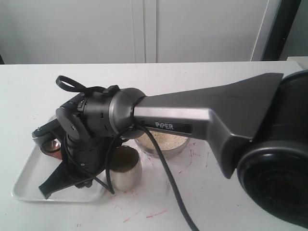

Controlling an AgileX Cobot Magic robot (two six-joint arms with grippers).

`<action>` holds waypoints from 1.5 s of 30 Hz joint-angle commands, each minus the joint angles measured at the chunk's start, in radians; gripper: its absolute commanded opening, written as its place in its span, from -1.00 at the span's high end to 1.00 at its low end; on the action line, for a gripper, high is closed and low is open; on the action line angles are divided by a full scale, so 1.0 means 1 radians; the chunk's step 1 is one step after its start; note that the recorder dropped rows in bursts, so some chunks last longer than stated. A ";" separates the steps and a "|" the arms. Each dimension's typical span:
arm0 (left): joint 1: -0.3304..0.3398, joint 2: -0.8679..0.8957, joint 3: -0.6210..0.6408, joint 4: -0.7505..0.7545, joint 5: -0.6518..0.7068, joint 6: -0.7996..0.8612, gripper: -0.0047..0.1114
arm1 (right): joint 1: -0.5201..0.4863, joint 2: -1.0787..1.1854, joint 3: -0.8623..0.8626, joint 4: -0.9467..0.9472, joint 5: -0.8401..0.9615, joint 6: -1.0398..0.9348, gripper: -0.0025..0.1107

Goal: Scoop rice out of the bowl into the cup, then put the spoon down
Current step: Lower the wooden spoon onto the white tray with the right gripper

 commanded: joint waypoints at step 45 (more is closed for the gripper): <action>-0.002 -0.004 -0.003 -0.004 -0.004 -0.002 0.67 | 0.001 0.010 -0.054 0.051 0.015 0.004 0.23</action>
